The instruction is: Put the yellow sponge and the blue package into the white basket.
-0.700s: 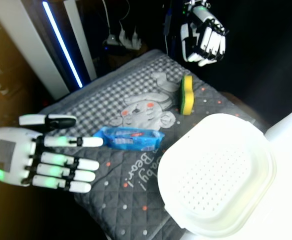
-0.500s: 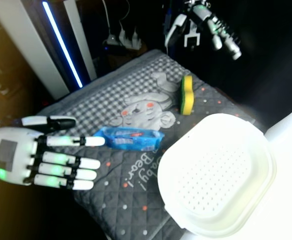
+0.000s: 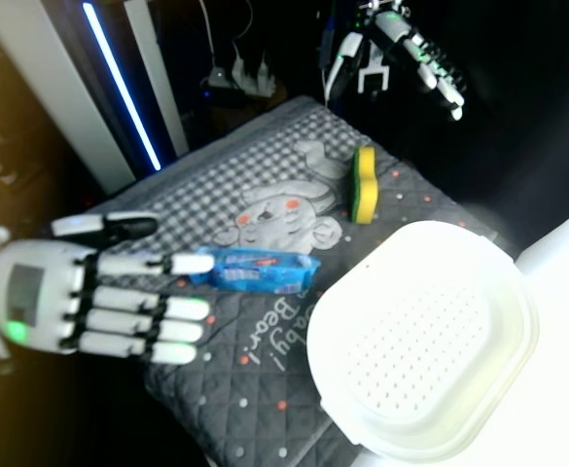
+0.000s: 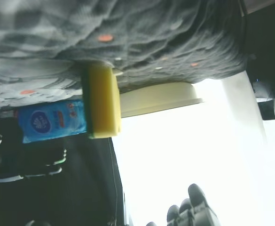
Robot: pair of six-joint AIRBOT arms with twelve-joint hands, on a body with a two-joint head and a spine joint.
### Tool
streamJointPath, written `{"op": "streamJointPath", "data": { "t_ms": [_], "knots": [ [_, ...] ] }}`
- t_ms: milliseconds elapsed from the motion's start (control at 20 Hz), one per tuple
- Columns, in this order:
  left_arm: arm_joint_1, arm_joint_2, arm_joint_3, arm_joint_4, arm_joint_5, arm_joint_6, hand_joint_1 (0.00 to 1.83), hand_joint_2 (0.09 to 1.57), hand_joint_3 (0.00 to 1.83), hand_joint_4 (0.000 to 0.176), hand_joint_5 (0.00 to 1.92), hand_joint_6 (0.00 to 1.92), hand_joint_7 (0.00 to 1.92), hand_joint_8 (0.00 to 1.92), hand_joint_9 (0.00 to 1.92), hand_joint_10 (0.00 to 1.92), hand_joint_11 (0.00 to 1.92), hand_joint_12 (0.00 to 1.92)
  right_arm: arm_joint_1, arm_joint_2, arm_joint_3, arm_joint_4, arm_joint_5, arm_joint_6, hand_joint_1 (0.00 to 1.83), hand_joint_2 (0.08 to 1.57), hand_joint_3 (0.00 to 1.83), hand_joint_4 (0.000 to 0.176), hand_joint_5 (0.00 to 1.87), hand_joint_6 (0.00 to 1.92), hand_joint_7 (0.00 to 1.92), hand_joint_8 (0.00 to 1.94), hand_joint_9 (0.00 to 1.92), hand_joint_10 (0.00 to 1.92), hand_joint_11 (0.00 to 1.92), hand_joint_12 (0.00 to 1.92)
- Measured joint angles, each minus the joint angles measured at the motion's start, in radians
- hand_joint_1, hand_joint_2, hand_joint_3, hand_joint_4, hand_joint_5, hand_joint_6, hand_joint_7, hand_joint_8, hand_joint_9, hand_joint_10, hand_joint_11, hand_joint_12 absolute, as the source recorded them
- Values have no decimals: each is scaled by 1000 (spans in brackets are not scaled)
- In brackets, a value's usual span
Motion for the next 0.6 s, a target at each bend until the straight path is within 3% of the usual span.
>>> {"op": "streamJointPath", "data": {
  "t_ms": [50, 100, 150, 200, 300, 350, 400, 500, 550, 600],
  "knots": [
    [-5, -9, 8, 13, 14, 0, 667, 827, 1, 162, 0, 0, 0, 0, 55, 6, 0, 624, 13, -14, 10, -18, -9, 0, 618, 838, 0, 176, 0, 0, 0, 0, 25, 8, 143, 58],
    [-19, -21, 19, 10, 41, 0, 675, 823, 0, 153, 0, 0, 0, 0, 43, 10, 0, 436, 24, -29, 18, -21, -24, 0, 621, 839, 0, 176, 0, 0, 0, 0, 31, 9, 190, 78],
    [-33, -36, 32, 10, 57, 0, 717, 833, 2, 109, 0, 0, 0, 0, 63, 10, 0, 450, 28, -38, 23, -23, -31, 0, 699, 850, 0, 176, 0, 0, 0, 0, 5, 1, 47, 17],
    [-49, -48, 43, 14, 80, 0, 755, 820, 0, 119, 0, 0, 0, 0, 55, 4, 0, 519, 28, -42, 23, -30, -39, -1, 688, 842, 0, 176, 0, 0, 0, 0, 0, 0, 9, 3],
    [-77, -74, 71, 35, 136, 0, 731, 808, 0, 110, 0, 0, 0, 0, 38, 4, 0, 481, 31, -55, 30, -37, -56, -1, 669, 825, 0, 176, 0, 0, 0, 0, 0, 0, 0, 0],
    [-81, -82, 75, 37, 159, 0, 729, 820, 2, 117, 0, 0, 0, 0, 25, 6, 0, 373, 38, -64, 39, -42, -69, -1, 678, 830, 0, 176, 0, 0, 0, 0, 0, 0, 0, 0],
    [-81, -87, 79, 46, 172, 0, 770, 830, 2, 104, 0, 0, 4, 0, 4, 2, 0, 233, 39, -72, 45, -42, -80, -1, 672, 822, 0, 176, 0, 0, 0, 0, 0, 0, 0, 0],
    [-81, -88, 84, 51, 208, -1, 801, 825, 0, 101, 4, 1, 4, 2, 0, 0, 0, 31, 62, -97, 66, -49, -134, -2, 614, 823, 0, 176, 0, 0, 0, 0, 0, 0, 15, 7],
    [-81, -88, 90, 40, 210, 0, 830, 833, 4, 88, 5, 2, 8, 4, 0, 0, 0, 5, 64, -107, 73, -51, -145, -2, 615, 843, 3, 176, 0, 0, 0, 0, 0, 0, 17, 8],
    [-81, -89, 95, 30, 210, -1, 858, 839, 5, 90, 9, 3, 6, 3, 0, 0, 0, 0, 67, -112, 77, -53, -155, -2, 623, 850, 6, 176, 0, 0, 0, 0, 0, 0, 3, 1]
  ]
}}
